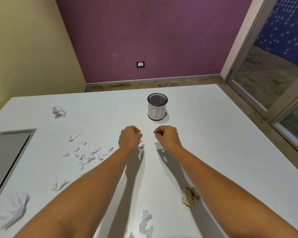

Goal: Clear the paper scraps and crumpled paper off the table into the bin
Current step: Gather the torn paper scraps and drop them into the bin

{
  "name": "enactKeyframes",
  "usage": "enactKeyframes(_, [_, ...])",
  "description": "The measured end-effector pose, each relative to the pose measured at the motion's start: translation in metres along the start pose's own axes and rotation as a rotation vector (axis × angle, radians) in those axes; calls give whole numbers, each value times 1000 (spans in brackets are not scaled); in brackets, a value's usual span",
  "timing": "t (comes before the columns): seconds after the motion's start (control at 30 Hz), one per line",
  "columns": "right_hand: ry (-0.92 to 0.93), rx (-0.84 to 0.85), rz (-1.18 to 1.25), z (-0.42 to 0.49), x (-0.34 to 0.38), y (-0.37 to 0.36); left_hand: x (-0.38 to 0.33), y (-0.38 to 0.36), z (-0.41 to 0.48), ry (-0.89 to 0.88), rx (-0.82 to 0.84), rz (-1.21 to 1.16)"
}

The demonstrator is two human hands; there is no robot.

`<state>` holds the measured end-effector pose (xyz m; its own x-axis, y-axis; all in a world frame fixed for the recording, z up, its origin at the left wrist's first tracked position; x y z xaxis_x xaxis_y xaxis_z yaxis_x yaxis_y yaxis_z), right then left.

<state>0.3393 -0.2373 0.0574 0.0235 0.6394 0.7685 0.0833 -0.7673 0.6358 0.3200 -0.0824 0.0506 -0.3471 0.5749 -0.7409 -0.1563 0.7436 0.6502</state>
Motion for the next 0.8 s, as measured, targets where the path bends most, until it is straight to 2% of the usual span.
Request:
enactKeyframes(0.1, [38, 96, -20, -44, -6, -15, 36, 10, -37, -96, 4, 294])
enactKeyframes(0.2, [35, 207, -32, -85, -17, -30, 72, 25, -71, -129, -15, 389])
enactKeyframes(0.37, [80, 346, -96, -145, -32, -50, 119, 40, -127, -177, -59, 405])
enactKeyframes(0.5, [83, 379, -146, -177, -42, -60, 148, 41, -168, -159, -86, 442])
enactKeyframes(0.63, [108, 395, -203, -199, -48, -65, 157, 42, -199, -192, -125, 351])
enactKeyframes(0.8, [178, 401, -318, -219, -53, -70, 155, 29, -224, -264, 5, 306])
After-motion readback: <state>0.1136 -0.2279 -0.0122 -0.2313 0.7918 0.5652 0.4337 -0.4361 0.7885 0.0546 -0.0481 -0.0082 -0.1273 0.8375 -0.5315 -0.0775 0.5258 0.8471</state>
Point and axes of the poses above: each hand's wrist, its own z-axis towards the middle knuckle, its own y-axis out of the back of the hand, x = y × z, the point moved 5 cm from there along z, towards the middle knuckle
